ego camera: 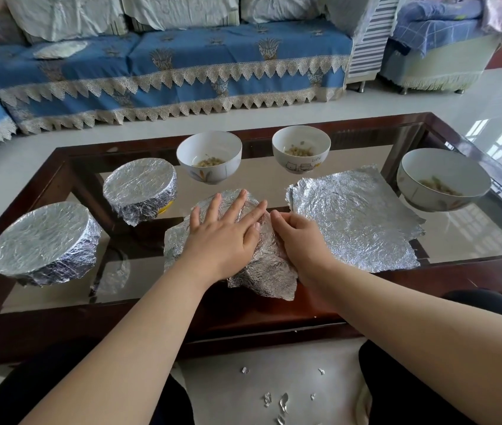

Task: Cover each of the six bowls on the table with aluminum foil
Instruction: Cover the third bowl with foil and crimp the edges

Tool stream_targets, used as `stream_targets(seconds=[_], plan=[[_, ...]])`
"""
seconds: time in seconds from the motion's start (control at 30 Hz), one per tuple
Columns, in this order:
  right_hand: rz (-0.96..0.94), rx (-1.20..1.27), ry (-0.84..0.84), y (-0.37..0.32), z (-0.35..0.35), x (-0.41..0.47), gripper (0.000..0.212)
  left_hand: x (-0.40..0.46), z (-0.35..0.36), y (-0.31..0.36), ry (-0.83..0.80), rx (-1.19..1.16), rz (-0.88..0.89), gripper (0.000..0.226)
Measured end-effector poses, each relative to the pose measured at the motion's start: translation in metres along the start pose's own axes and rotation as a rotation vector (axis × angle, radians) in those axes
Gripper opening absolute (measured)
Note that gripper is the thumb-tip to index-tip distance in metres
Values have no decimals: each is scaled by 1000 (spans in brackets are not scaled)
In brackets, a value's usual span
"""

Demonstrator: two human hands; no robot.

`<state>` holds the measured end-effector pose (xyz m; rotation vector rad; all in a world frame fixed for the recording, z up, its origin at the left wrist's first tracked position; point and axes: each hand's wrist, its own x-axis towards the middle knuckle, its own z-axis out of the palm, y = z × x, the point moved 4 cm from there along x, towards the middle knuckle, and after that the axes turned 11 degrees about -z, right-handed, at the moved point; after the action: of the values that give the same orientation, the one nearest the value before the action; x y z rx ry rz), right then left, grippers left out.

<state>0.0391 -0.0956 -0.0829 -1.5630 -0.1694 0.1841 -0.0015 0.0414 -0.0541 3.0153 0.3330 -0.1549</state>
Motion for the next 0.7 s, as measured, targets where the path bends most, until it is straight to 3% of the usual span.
stream_targets(seconds=[0.13, 0.37, 0.53, 0.7], plan=[[-11, 38, 76, 7, 4, -8, 41, 0, 0, 0, 0, -3, 0, 49], [-40, -60, 197, 15, 6, -10, 34, 0, 1, -1, 12, 11, 4, 49], [10, -69, 205, 18, 9, -4, 29, -1, 0, -1, 20, 3, 0, 49], [38, -27, 143, 15, 10, 0, 37, 0, 0, -2, 21, -1, -2, 49]])
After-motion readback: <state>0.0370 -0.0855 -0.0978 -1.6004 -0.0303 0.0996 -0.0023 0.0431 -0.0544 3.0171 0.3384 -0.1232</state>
